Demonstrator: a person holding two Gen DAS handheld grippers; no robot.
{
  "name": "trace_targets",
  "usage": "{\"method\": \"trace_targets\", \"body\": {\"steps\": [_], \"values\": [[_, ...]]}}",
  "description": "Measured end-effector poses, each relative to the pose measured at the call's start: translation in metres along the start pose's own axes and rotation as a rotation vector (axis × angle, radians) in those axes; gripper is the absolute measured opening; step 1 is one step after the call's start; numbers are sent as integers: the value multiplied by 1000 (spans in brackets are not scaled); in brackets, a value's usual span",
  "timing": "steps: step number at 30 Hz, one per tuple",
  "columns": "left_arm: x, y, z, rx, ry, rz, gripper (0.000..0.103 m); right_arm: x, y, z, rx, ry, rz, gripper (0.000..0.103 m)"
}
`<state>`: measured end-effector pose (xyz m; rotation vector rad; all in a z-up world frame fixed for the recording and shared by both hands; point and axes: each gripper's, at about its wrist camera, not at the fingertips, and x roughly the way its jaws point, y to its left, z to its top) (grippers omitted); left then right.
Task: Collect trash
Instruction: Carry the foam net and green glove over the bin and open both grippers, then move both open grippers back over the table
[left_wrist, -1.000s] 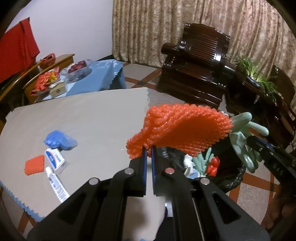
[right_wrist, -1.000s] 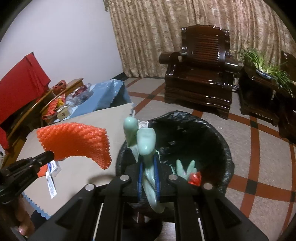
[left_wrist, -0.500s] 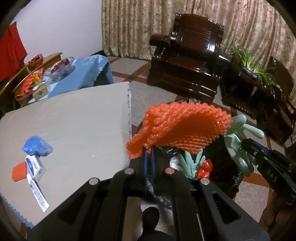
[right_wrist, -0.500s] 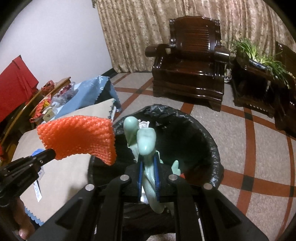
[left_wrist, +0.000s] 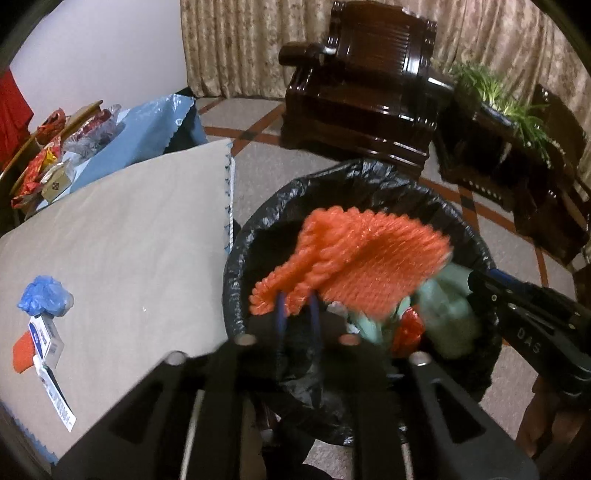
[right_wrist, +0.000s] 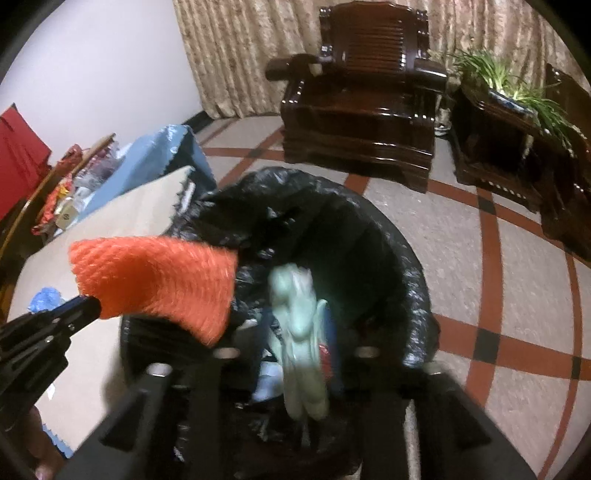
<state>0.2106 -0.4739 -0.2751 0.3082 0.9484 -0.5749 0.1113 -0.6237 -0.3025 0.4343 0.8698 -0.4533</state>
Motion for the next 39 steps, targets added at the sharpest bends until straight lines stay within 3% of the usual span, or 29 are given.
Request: {"method": "trace_targets", "body": {"steps": [6, 12, 25, 39], "values": [[-19, 13, -7, -16, -19, 11, 36, -15, -1, -15, 17, 2, 7, 38], [-57, 43, -21, -29, -69, 49, 55, -44, 13, -30, 32, -16, 34, 38], [-123, 130, -57, -102, -121, 140, 62, -103, 105, -46, -87, -83, 144, 45], [-171, 257, -115, -234, -144, 258, 69, -120, 223, -77, -228, -69, 241, 46]]}}
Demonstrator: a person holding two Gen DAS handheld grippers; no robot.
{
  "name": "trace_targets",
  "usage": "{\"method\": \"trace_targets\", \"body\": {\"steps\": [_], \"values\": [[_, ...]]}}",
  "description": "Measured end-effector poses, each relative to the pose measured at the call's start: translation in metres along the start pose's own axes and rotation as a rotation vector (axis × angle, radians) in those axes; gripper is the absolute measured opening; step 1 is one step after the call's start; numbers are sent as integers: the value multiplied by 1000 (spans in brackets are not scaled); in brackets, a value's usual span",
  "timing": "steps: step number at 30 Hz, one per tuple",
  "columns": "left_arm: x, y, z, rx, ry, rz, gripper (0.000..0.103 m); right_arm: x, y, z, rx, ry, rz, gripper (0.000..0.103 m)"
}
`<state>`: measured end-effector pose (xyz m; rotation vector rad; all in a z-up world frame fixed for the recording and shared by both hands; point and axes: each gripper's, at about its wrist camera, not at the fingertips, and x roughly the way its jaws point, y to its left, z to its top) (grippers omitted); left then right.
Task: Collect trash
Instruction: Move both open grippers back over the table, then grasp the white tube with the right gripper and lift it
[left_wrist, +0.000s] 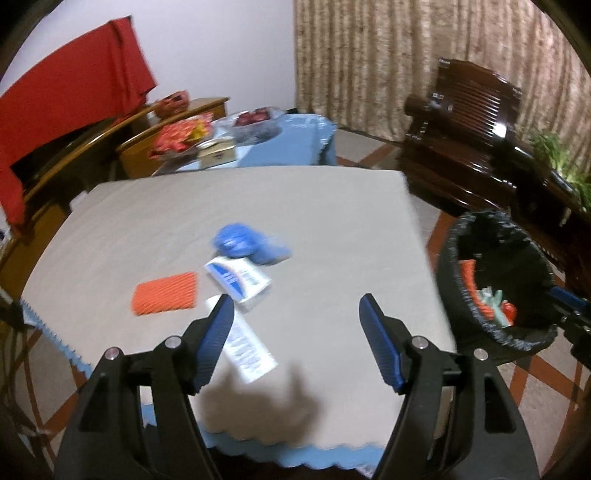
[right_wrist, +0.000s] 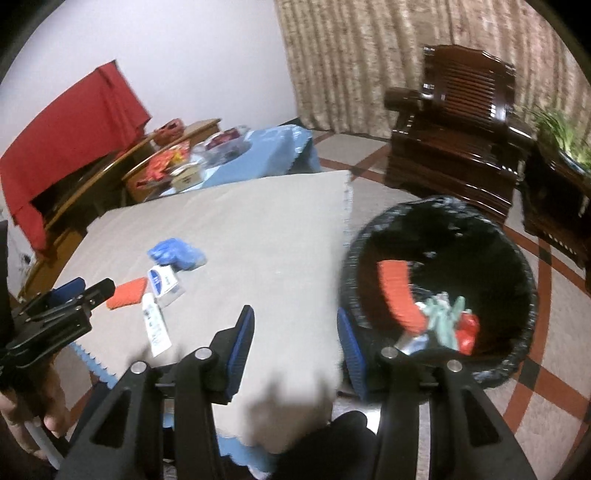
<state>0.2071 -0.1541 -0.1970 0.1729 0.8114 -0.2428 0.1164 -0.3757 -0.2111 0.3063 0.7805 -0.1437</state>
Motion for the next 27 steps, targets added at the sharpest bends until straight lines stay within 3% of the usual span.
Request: {"method": "trace_targets", "body": {"steps": [11, 16, 27], "values": [[1, 125, -26, -136, 3, 113, 72, 28, 92, -4, -97, 10, 67, 47], [5, 159, -29, -170, -1, 137, 72, 49, 125, -7, -123, 36, 100, 47], [27, 193, -43, -184, -5, 142, 72, 95, 190, -19, -202, 76, 136, 47]]}}
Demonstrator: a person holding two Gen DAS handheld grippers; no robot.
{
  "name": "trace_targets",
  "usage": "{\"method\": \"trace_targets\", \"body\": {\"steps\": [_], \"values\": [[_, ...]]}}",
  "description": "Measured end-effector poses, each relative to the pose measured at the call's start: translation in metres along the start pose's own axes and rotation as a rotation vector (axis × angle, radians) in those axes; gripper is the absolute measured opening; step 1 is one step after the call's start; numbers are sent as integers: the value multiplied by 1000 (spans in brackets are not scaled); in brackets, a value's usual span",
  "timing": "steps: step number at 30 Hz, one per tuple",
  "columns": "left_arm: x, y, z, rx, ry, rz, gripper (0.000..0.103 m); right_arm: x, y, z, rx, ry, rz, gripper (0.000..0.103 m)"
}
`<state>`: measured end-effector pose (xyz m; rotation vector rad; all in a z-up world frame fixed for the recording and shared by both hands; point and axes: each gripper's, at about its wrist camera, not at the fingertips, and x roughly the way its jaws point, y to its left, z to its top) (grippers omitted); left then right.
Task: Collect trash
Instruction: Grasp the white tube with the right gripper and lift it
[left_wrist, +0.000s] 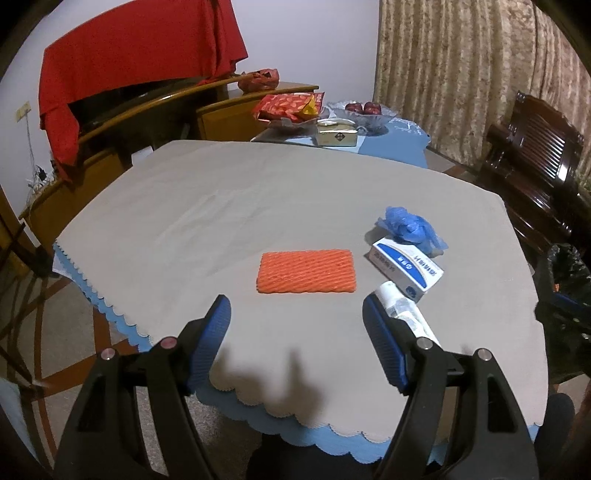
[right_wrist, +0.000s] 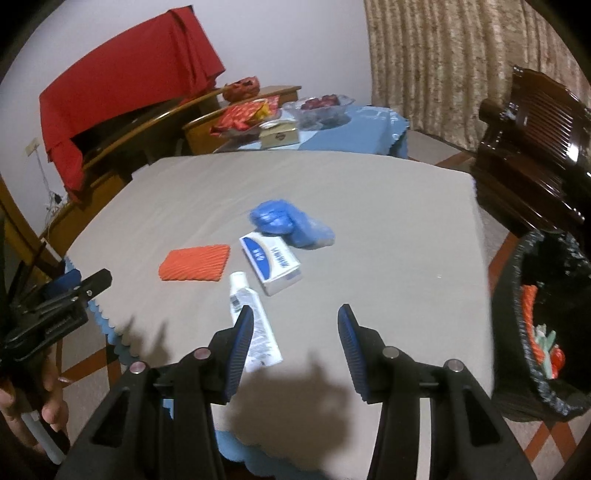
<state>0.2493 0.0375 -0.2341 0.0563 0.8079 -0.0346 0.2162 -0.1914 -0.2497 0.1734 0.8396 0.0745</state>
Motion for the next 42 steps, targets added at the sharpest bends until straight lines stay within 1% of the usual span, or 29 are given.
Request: {"method": "trace_targets", "body": {"steps": [8, 14, 19, 29, 36, 39, 41, 42], "values": [[33, 18, -6, -7, 30, -21, 72, 47, 36, -3, -52, 36, 12, 47], [55, 27, -5, -6, 29, -31, 72, 82, 55, -6, -78, 55, 25, 47], [77, 32, -4, -6, 41, -37, 72, 110, 71, -7, -115, 57, 13, 47], [116, 31, -6, 6, 86, -57, 72, 157, 76, -5, -111, 95, -1, 47], [134, 32, -12, 5, 120, -64, 72, 179, 73, -6, -114, 131, -22, 48], [140, 32, -11, 8, 127, -70, 72, 182, 72, -5, -120, 133, -25, 41], [143, 31, -10, 11, 129, -73, 72, 182, 72, -3, -117, 142, -1, 19], [144, 30, -10, 11, 129, -74, 72, 182, 71, -2, -112, 147, 10, 14]]}}
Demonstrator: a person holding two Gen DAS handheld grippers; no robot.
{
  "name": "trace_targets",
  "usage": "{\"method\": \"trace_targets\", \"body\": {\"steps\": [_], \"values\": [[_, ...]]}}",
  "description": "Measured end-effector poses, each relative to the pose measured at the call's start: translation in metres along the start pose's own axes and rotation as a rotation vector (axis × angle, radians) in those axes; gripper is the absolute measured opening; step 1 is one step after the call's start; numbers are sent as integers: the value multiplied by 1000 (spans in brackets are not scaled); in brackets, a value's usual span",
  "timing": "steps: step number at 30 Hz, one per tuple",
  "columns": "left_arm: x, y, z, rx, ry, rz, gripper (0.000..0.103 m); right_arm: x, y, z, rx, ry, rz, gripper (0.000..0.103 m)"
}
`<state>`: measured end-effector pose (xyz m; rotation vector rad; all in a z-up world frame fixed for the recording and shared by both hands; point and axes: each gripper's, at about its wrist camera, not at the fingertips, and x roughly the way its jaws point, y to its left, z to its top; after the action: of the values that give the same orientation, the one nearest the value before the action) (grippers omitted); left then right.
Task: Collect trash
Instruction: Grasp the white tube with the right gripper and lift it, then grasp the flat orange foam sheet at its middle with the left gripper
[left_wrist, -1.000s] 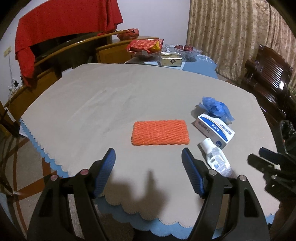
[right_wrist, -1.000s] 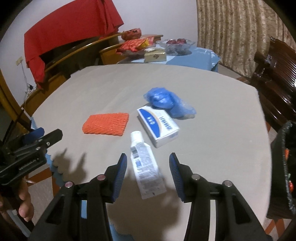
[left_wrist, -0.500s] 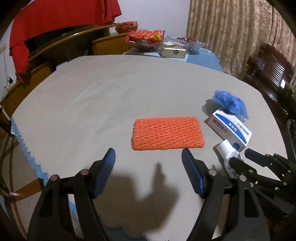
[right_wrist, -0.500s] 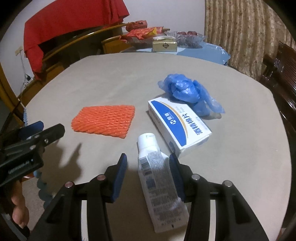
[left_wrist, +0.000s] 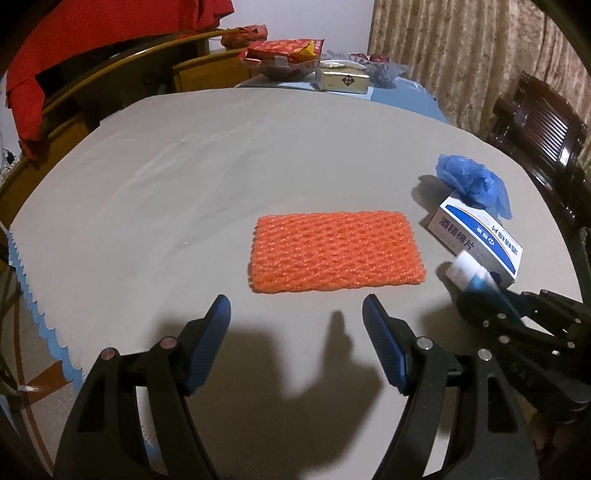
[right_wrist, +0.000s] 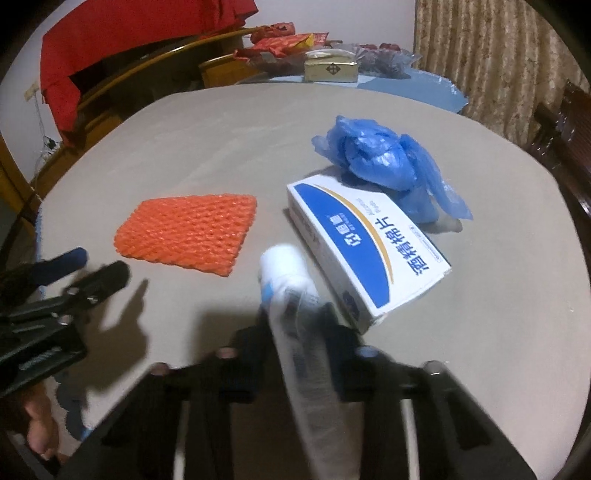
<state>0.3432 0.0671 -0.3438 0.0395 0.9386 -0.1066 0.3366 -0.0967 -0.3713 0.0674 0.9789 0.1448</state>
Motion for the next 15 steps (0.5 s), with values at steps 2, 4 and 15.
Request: {"method": "trace_targets", "body": {"steps": [2, 4, 15], "values": [[2, -2, 2, 1, 1, -5, 72, -1, 1, 2, 2, -2, 16, 11], [4, -4, 4, 5, 0, -9, 72, -2, 1, 5, -4, -8, 20, 10], [16, -20, 14, 31, 2, -40, 78, -12, 3, 17, -4, -45, 52, 3]]}}
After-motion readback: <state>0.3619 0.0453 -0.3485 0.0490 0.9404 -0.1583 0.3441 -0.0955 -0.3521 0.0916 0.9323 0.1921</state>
